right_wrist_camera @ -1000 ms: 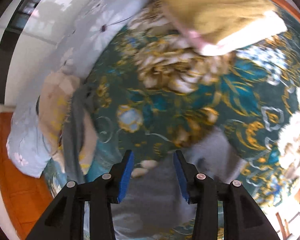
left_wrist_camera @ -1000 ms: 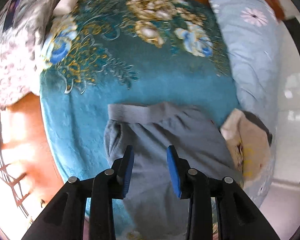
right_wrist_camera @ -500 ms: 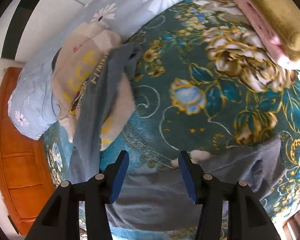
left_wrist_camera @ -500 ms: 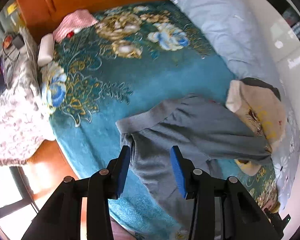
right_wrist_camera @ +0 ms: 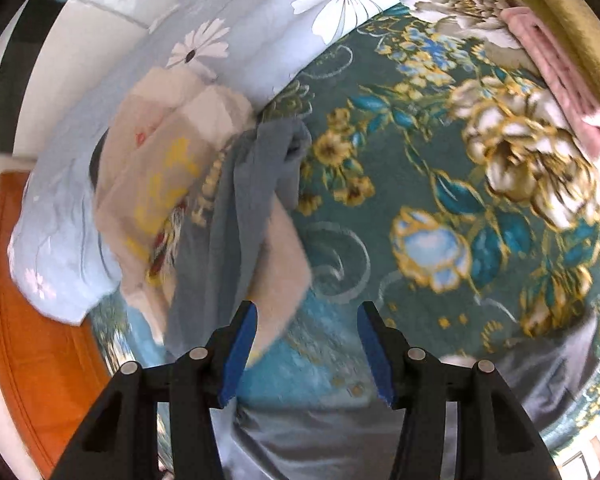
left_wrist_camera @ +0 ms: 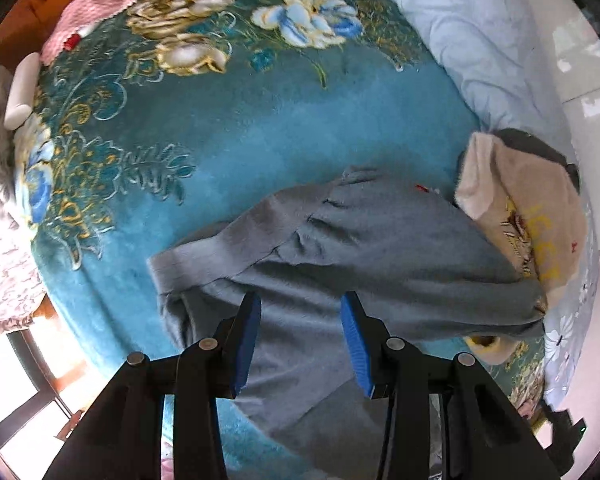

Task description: Fold clothes

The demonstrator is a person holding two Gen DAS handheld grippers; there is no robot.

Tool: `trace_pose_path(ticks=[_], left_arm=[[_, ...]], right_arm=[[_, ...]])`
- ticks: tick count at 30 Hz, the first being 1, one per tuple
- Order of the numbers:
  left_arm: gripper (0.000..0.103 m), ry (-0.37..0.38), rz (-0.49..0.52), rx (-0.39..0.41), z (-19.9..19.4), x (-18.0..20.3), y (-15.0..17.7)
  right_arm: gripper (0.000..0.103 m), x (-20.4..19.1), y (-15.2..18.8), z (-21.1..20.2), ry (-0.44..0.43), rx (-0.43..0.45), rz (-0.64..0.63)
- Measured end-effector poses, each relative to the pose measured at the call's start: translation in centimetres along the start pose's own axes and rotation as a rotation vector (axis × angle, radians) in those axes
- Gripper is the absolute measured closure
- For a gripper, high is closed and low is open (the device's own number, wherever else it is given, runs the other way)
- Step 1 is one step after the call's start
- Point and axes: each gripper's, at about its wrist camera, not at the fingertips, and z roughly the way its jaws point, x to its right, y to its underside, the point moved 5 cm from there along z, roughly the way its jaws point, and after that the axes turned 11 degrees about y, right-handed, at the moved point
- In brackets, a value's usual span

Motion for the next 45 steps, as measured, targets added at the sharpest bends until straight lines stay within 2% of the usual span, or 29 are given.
trace_pose_path(ticks=[4,8,12,14,15,16,19,26,27,28,29,31,35,37,40,41,43,45], left_arm=[[0.061,-0.031,-0.032,-0.029,2.1,-0.2,-1.1],[0.061,-0.05,-0.057,-0.041,3.5,-0.5,-1.5],[0.061,-0.077,-0.073,-0.054,4.3,-0.9,-1.7],[0.061,-0.089,-0.08,-0.061,4.6,-1.1,-1.7],[0.061,-0.095,-0.082,-0.064,4.7,-1.1,-1.6],[0.061,-0.1,-0.084,-0.065,4.7,-1.1,-1.6],[0.061,-0.113,-0.09,-0.065,4.8,-1.0,-1.7],[0.061,-0.076,-0.08,-0.063,5.2,1.0,-2.0],[0.061,-0.072,-0.072,-0.068,5.4,1.4,-1.8],[0.061,-0.068,-0.065,-0.072,5.5,1.8,-1.6],[0.061,-0.065,-0.06,-0.08,5.7,2.1,-1.3],[0.061,-0.064,-0.054,-0.102,6.0,2.6,-0.6],[0.061,-0.062,-0.031,-0.119,5.9,3.7,0.0],[0.061,-0.065,-0.016,-0.112,5.5,4.1,-0.1],[0.061,-0.07,-0.015,-0.097,5.0,4.1,-0.7],[0.061,-0.069,-0.022,-0.09,4.8,4.0,-1.0],[0.061,-0.052,-0.05,-0.078,4.7,3.6,-1.7],[0.061,-0.026,-0.089,-0.073,4.7,3.1,-2.4]], right_arm=[[0.047,-0.4,-4.8,2.8,-0.004,-0.006,0.062],[0.047,-2.6,-9.0,5.4,0.023,0.002,0.06],[0.05,-4.2,-11.8,8.2,0.049,-0.01,0.072],[0.065,-4.6,-12.7,9.7,0.071,-0.025,0.077],[0.085,-4.5,-12.8,9.5,0.068,-0.018,0.075],[0.098,-4.2,-12.6,8.3,0.046,0.006,0.066],[0.099,-3.3,-11.8,4.4,-0.021,0.078,0.041],[0.099,-1.2,-10.0,-4.9,-0.178,0.247,-0.018],[0.099,0.0,-9.4,-5.8,-0.178,0.269,-0.01],[0.099,2.5,-8.2,-5.7,-0.134,0.272,0.02],[0.099,5.0,-7.2,-4.2,-0.061,0.237,0.043],[0.099,9.5,-5.5,0.1,0.086,0.12,0.085],[0.099,16.5,-2.2,6.6,0.195,-0.059,0.241],[0.097,17.2,-1.6,6.7,0.188,-0.061,0.28],[0.094,17.0,-1.9,5.7,0.202,-0.032,0.263],[0.092,17.0,-2.1,5.1,0.229,-0.018,0.256],[0.08,17.0,-2.5,3.9,0.282,0.011,0.241],[0.076,16.9,-2.9,2.7,0.327,0.041,0.232]])
